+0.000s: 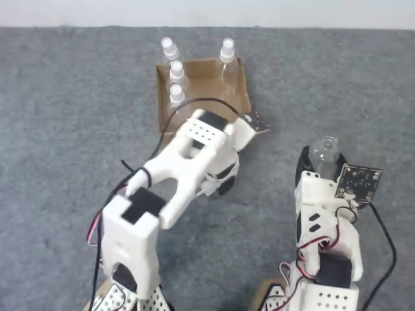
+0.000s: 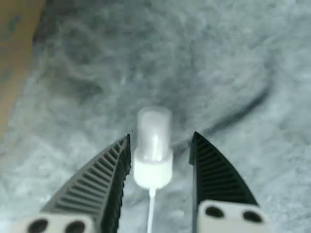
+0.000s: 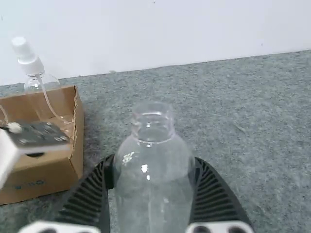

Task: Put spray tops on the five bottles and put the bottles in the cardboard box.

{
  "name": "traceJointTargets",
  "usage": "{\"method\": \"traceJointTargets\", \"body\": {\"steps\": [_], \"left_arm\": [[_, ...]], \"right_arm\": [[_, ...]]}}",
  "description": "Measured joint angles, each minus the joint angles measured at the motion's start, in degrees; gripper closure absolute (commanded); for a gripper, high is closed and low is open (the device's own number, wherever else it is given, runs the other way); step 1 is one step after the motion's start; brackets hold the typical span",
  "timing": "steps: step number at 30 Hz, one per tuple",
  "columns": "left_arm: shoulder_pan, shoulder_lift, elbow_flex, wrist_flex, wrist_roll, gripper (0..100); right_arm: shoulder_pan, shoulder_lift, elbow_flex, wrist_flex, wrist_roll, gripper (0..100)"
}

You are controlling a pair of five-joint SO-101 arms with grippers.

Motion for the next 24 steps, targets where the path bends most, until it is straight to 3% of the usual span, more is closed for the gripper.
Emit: {"method": "traceJointTargets", "body": {"steps": [7,11,20,24], "left_arm": [[0.5,5.1,-4.4,0.1,1.3,99],[0.3,5.2,-5.7,1.5,1.9,99],[0.3,5.2,-20.5,16.1,6.9,99],[0.3,5.2,-24.1,17.3,9.1,99]], "right_arm": [[0.0,0.0,0.0,0.0,0.0,96.8],[0.0,0.0,0.0,0.0,0.0,96.8],[0.0,0.0,0.0,0.0,0.0,96.5],[0.0,0.0,0.0,0.0,0.6,96.5]]}}
